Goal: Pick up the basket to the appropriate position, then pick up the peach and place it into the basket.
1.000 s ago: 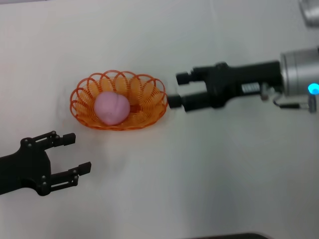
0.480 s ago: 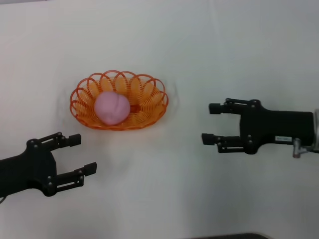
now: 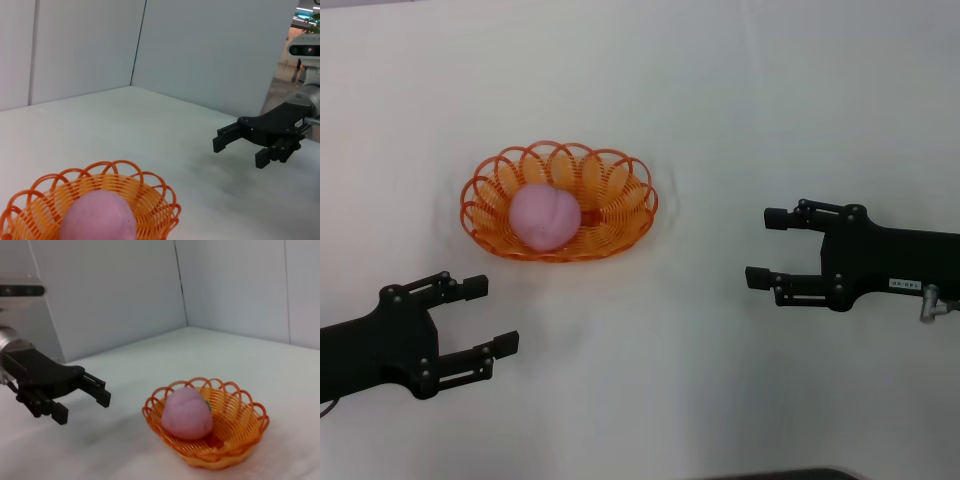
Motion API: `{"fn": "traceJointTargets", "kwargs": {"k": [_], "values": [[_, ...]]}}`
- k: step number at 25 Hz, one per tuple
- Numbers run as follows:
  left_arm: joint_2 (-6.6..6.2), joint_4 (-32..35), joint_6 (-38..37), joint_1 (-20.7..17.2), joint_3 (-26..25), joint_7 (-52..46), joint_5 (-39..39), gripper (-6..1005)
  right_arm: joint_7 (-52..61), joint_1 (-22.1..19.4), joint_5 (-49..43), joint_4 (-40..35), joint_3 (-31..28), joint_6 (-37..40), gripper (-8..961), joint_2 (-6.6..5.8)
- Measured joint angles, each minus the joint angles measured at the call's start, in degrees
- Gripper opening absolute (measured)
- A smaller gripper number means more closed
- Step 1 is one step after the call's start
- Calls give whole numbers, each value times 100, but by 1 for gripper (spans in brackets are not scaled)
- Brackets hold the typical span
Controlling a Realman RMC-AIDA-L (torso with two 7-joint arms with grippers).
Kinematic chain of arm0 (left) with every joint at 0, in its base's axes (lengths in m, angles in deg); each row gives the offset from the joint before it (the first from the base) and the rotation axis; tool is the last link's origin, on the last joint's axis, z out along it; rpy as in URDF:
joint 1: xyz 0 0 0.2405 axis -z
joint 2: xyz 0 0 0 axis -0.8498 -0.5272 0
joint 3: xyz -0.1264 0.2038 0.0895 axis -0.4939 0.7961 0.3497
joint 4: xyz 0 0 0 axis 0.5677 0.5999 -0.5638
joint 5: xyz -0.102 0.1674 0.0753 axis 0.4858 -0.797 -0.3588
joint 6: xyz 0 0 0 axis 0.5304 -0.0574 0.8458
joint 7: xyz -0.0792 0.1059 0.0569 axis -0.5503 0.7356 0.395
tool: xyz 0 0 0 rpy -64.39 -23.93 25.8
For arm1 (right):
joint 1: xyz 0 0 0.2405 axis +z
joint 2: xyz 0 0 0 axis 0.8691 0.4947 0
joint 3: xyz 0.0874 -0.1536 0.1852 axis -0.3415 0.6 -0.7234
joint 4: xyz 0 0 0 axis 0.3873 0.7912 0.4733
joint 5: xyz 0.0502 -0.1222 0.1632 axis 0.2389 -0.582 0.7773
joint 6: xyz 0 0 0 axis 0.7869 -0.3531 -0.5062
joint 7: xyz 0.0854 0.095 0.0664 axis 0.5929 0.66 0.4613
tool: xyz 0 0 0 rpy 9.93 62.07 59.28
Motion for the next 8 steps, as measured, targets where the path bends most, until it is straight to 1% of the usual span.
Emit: {"fn": "traceJointTargets", "kwargs": {"k": [8], "values": [[4,0,19,0,0,2,-4,767,-81,-6,-18,3,-1,-16,842,2]]}}
